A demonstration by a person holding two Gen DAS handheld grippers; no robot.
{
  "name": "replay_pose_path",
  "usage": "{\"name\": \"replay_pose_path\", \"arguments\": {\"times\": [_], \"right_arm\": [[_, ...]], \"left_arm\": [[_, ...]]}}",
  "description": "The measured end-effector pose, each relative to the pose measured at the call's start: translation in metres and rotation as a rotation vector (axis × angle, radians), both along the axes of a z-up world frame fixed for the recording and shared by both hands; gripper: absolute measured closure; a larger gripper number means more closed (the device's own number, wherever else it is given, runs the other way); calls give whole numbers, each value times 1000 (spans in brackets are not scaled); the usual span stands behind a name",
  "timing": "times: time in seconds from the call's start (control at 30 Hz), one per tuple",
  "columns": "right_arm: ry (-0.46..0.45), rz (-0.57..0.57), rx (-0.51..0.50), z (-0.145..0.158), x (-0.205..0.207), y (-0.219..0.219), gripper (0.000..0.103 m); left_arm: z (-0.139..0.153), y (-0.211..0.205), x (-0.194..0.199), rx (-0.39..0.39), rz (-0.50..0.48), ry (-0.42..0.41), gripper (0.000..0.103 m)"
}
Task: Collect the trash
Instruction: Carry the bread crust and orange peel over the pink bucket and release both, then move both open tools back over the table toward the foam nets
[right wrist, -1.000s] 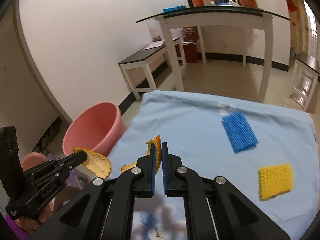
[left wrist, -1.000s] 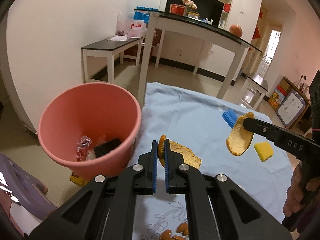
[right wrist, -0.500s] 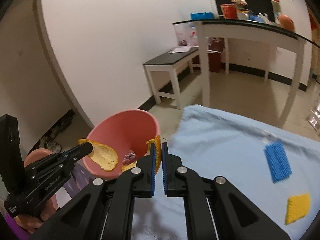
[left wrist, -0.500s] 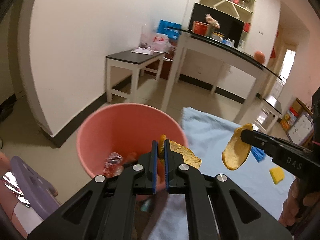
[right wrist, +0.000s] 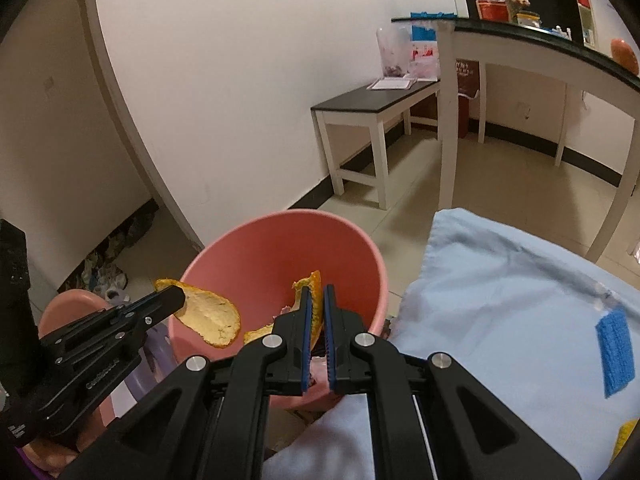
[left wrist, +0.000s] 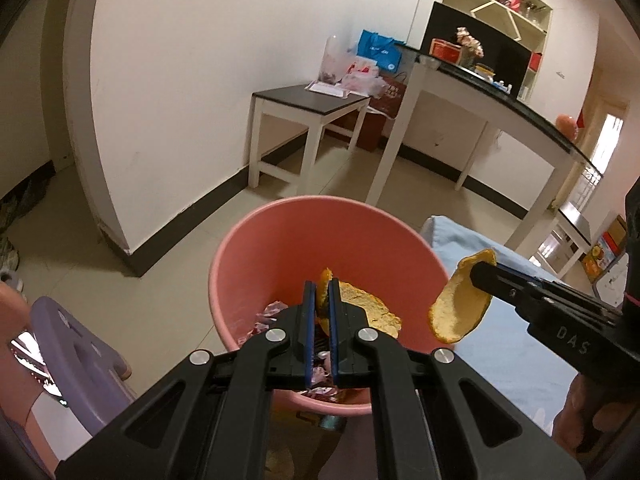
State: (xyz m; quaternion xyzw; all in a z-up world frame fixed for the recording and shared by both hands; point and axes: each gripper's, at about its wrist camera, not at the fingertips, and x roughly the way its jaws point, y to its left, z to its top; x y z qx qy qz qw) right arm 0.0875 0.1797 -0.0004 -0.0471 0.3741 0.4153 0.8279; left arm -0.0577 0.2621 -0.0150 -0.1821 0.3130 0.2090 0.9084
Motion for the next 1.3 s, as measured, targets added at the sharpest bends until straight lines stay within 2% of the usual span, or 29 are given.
{"name": "replay_pose_path", "arguments": {"times": [0.2,0.33,0.37,0.43,0.47,0.5,0.53,0.83,0.97,1.13,1.3], "right_arm": [[24,0,-22,-17,3,12,96],[37,1,-18,-22,4,13,90],[37,4,-14,-22,4,13,87],[34,6,-9,-21,3,12,68],[30,7,-5,-20,2,11,67],[28,9,-4,-20,2,11,67],[27,10,-4,-19,1,11,67],[37,-2,14,-13,-3,-2,66],[35,-13,27,-8,-6,-13,65],[31,-38,39,-4,-13,-37,63],[38,-71,24,-6,-19,-66,63]], "left_arm": [[-10,11,5,-30,18,18,97],[-15,18,5,-58,27,19,96],[-15,19,6,-67,24,20,94],[-16,20,6,-78,17,16,82],[-16,21,6,-81,16,11,72],[-16,21,6,-84,16,7,66],[-15,22,5,-88,12,1,65],[-13,22,3,-101,10,-9,64],[-8,16,-1,-131,-1,-35,64],[0,-2,-3,-133,-28,-52,64],[6,-29,-2,-102,-69,-44,64]]}}
